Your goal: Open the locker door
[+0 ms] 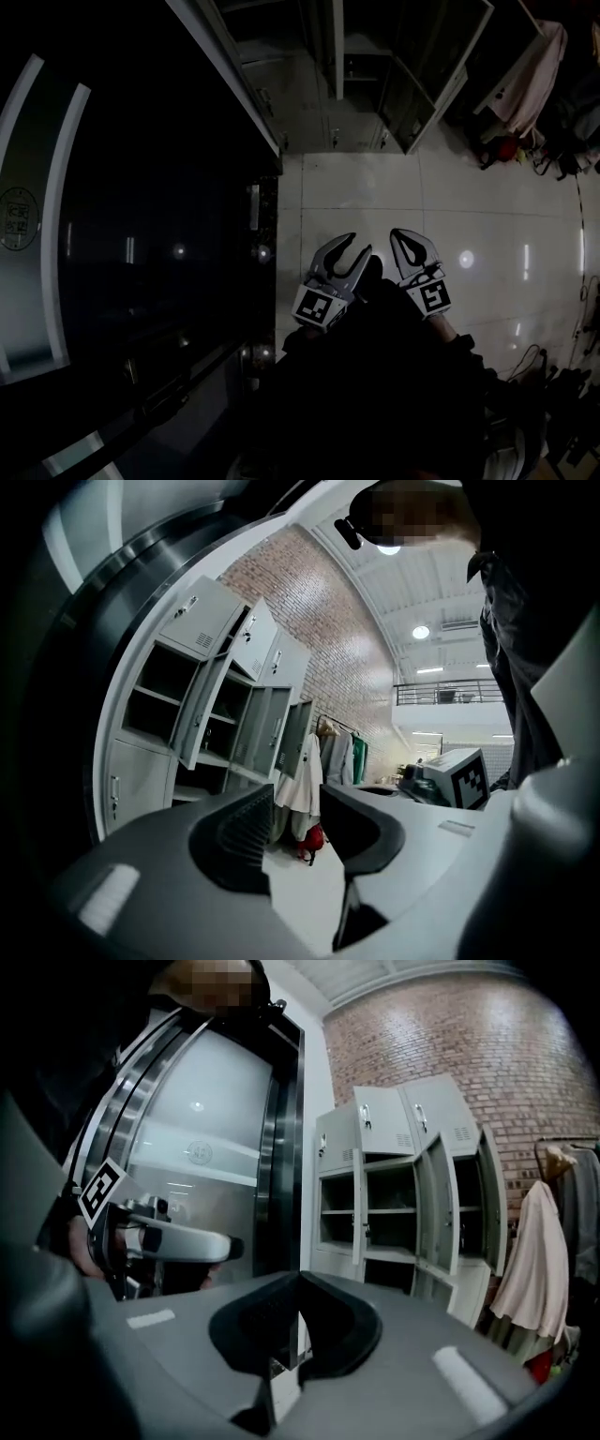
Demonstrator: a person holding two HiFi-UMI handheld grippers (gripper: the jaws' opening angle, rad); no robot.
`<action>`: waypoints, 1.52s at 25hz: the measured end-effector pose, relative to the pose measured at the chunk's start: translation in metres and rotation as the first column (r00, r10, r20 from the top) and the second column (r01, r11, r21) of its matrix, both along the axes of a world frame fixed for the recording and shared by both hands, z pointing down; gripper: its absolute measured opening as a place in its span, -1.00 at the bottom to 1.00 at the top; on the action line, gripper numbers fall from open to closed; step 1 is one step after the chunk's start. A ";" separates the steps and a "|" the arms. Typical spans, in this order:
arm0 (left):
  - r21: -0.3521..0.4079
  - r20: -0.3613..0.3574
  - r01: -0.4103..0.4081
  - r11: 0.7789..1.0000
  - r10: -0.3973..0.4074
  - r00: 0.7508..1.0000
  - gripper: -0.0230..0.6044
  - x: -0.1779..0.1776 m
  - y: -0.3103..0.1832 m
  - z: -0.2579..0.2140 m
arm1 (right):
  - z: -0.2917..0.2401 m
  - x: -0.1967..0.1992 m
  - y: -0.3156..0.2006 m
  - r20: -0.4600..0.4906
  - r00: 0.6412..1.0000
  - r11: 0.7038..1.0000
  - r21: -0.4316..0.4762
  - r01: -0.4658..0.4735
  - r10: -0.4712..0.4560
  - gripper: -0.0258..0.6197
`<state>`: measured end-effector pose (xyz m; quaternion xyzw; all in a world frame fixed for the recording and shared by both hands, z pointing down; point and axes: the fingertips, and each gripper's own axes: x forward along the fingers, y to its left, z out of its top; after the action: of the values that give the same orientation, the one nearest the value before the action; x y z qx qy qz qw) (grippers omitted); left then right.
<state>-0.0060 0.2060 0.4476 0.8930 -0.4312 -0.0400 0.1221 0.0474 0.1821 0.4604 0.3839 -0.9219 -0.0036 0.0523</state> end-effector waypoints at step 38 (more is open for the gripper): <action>0.128 0.082 -0.084 0.988 0.073 0.994 -0.57 0.082 0.053 -0.041 | -0.068 0.067 0.058 0.074 0.997 0.998 0.060 0.027 -0.032 -0.92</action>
<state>0.0761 0.2587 0.4067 0.9163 -0.3966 -0.0288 0.0479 0.1143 0.2396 0.3922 0.3714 -0.9283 -0.0173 0.0065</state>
